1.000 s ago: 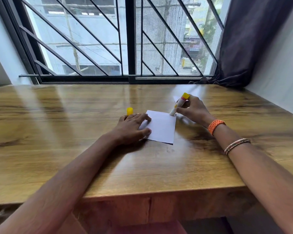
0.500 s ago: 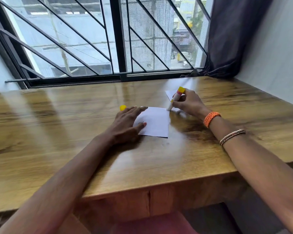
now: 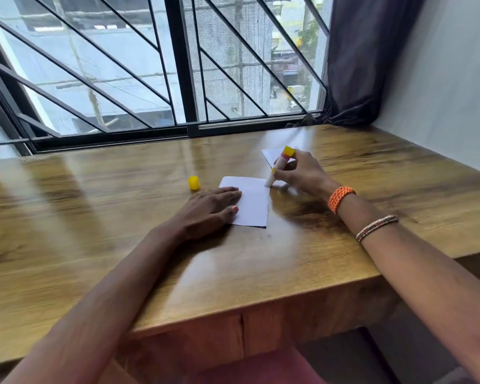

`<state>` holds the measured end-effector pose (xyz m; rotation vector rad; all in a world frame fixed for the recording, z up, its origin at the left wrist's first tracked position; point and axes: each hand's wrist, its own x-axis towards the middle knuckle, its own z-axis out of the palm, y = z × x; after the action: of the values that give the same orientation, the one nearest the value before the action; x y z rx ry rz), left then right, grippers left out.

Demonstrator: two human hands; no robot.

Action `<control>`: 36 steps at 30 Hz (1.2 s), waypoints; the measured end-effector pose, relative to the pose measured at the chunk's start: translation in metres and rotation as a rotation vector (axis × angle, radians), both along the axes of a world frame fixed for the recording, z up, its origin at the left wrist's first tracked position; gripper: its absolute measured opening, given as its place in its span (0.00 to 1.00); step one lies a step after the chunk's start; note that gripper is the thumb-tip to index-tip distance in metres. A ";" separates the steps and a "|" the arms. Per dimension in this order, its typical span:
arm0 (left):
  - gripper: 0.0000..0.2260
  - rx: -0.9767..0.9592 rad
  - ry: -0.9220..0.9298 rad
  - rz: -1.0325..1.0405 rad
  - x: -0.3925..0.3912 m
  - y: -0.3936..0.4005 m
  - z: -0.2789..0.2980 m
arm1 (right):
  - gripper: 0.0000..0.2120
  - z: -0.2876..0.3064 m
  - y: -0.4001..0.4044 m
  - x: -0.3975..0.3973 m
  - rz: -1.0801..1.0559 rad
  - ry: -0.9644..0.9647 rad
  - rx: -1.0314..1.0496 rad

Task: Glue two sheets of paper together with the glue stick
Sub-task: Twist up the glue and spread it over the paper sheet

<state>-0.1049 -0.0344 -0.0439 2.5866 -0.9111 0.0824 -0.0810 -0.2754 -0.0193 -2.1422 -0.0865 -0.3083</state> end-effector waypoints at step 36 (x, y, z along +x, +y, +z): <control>0.18 -0.029 -0.024 0.033 -0.003 -0.004 0.001 | 0.06 -0.008 0.024 -0.061 0.119 0.050 0.083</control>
<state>-0.1075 -0.0380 -0.0425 2.5792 -0.8699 0.1346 -0.1424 -0.2517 -0.0274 -2.0517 -0.1690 -0.1857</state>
